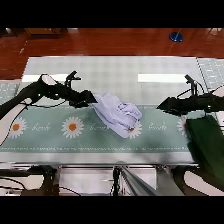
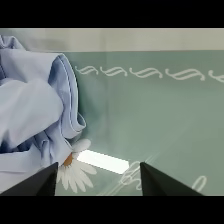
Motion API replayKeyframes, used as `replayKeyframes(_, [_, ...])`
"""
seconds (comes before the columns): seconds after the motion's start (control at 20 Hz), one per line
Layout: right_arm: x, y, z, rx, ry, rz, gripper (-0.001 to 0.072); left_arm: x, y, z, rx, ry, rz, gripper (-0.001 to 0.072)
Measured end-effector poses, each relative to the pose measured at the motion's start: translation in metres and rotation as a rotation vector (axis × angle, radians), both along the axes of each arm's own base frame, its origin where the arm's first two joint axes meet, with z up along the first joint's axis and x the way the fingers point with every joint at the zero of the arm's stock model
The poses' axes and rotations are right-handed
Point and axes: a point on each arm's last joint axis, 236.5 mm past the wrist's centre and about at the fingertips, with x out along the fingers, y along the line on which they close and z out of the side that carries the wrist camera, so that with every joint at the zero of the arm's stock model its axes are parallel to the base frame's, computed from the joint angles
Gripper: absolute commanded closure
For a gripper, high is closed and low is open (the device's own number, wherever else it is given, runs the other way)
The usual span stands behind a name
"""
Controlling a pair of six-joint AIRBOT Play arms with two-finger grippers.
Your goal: Fold the shirts.
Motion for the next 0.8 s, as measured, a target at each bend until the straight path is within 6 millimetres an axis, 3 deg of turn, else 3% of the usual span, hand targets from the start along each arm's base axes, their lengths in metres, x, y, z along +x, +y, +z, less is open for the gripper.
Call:
replayKeyframes(0.05, [-0.001, 0.002, -0.003, 0.012, 0.011, -0.004, 0.0135, 0.005, -0.002, -0.001, -0.003, 0.006, 0.008, 0.066])
replayKeyframes(0.1, [-0.002, 0.004, -0.005, 0.025, 0.021, -0.008, 0.0135, 0.01, -0.004, -0.002, -0.009, 0.011, 0.014, 0.0685])
replayKeyframes(0.25, [-0.004, 0.013, -0.014, 0.048, 0.055, 0.002, 0.0135, 0.016, -0.01, 0.001, -0.032, 0.03, 0.01, 0.0686])
replayKeyframes(0.65, [-0.014, 0.08, -0.06, 0.024, 0.131, 0.118, 0.0199, 0.015, -0.018, 0.034, -0.068, -0.024, -0.066, 0.0686])
replayKeyframes(0.7, [-0.012, 0.091, -0.064, 0.032, 0.134, 0.111, 0.026, 0.016, -0.018, 0.039, -0.071, -0.038, -0.072, 0.0686])
replayKeyframes(0.75, [-0.01, 0.099, -0.068, 0.037, 0.133, 0.103, 0.0423, 0.015, -0.018, 0.045, -0.073, -0.053, -0.082, 0.0686])
replayKeyframes(0.8, [-0.006, 0.106, -0.074, 0.035, 0.125, 0.089, 0.0645, 0.016, -0.018, 0.051, -0.074, -0.075, -0.09, 0.0686])
